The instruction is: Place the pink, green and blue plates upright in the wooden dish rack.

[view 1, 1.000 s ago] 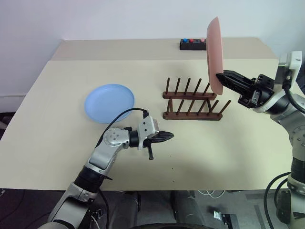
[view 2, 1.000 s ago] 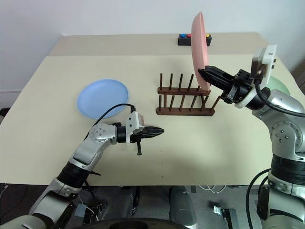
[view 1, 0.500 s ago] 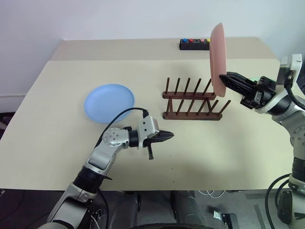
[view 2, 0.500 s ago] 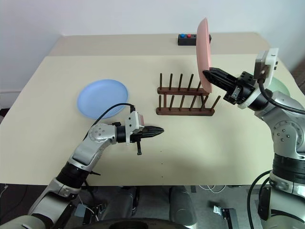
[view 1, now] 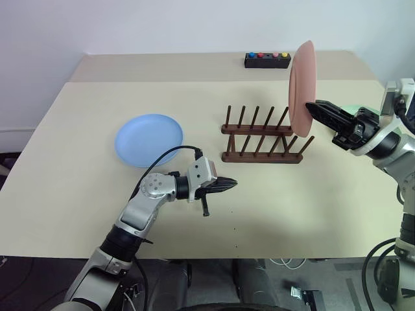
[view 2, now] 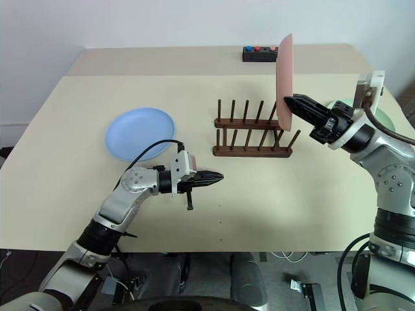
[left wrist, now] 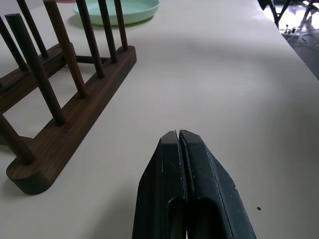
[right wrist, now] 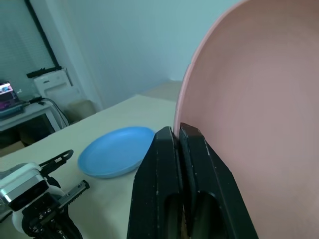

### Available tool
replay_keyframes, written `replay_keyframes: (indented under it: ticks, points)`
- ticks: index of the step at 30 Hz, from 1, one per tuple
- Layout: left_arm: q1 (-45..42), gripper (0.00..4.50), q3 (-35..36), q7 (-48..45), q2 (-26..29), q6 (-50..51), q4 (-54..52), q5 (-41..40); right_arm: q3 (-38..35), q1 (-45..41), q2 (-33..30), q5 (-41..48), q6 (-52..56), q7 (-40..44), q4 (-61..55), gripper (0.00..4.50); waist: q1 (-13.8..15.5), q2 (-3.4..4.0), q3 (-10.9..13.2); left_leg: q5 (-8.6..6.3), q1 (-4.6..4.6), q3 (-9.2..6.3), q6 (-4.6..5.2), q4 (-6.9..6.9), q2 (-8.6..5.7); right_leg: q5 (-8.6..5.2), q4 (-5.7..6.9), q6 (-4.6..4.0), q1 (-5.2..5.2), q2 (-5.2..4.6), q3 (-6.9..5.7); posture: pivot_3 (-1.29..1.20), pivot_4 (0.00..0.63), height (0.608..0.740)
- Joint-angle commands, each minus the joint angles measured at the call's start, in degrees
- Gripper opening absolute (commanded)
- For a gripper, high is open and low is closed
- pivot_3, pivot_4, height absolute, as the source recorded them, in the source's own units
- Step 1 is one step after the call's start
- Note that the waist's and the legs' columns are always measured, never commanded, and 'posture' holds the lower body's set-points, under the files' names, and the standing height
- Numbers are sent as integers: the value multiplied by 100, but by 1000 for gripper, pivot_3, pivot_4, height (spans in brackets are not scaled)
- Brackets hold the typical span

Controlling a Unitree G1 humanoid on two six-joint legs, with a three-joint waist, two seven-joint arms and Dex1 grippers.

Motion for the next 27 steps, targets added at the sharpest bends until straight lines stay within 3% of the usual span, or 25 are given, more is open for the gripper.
replay_keyframes:
  ticks: [1, 23, 26, 27]
  points:
    - [-54, 0, 48, -13, -11, -8, -141, -53, -313, -99, -77, 171, 45, -54, 138, 29, 0, 0, 0, 0, 0, 0, 0, 0, 0, 0, 0, 0, 0, 0, 0, 0, 150, 740]
    - [-36, 0, 41, -18, 54, 6, -152, -43, -635, 222, -149, 310, 200, 131, 507, 29, 1, 0, 0, 0, 0, 1, 0, 1, 0, 0, 1, 0, 0, 0, 0, 0, 150, 740]
    - [-39, 0, 32, -11, 51, 10, -147, -34, -657, 267, -155, 319, 206, 141, 531, 886, 2, 0, 0, 0, 0, 1, 0, 2, 0, 0, 1, 0, 1, 0, 0, 0, 150, 740]
    - [-38, 0, 31, -10, 51, 13, -148, -35, -662, 275, -157, 317, 203, 142, 535, 1367, 1, 0, 0, 0, 0, 1, 0, 2, 0, 0, 1, 0, 1, 0, 0, 0, 150, 740]
